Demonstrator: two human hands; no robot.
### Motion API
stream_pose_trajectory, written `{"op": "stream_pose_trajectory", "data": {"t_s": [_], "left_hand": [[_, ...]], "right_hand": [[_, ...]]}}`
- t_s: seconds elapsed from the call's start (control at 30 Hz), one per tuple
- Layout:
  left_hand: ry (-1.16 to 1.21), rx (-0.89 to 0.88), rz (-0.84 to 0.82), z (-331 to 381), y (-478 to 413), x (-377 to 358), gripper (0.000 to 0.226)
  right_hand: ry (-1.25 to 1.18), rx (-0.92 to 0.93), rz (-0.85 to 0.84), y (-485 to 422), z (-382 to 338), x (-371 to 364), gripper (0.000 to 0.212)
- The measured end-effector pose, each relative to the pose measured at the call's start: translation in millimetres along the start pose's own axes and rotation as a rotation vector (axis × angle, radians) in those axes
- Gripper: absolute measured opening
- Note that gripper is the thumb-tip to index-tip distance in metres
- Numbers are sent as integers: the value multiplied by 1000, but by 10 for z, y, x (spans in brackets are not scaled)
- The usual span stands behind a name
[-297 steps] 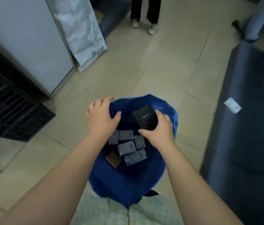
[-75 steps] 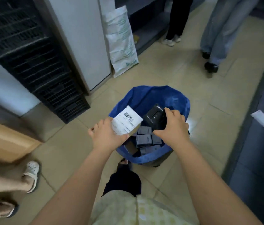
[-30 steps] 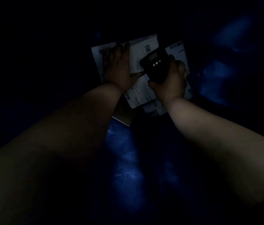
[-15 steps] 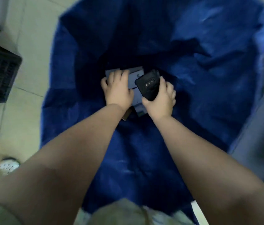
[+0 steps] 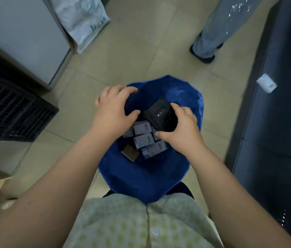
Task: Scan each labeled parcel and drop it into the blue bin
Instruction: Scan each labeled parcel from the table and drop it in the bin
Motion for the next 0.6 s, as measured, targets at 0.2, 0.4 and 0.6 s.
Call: {"op": "stream_pose_trajectory", "data": {"t_s": [0.2, 0.4, 0.6], "left_hand": [[-22, 114, 149, 459, 334, 535, 53], [15, 388, 339, 636, 933, 640, 55], [3, 654, 608, 739, 1850, 696, 57]], "right_hand": [[5, 213, -6, 303, -451, 696, 95], [113, 468, -61, 501, -641, 982, 71], [195, 766, -197, 887, -754, 891, 69]]}}
Point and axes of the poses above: each hand's wrist, its own y-axis away from the middle knuckle, its own x-axis out of the back of the hand, z = x × y, the point moved 2 cm from there along -y, towards the middle knuckle, and after that the axes turned 5 degrees about y, right-handed, at the moved point
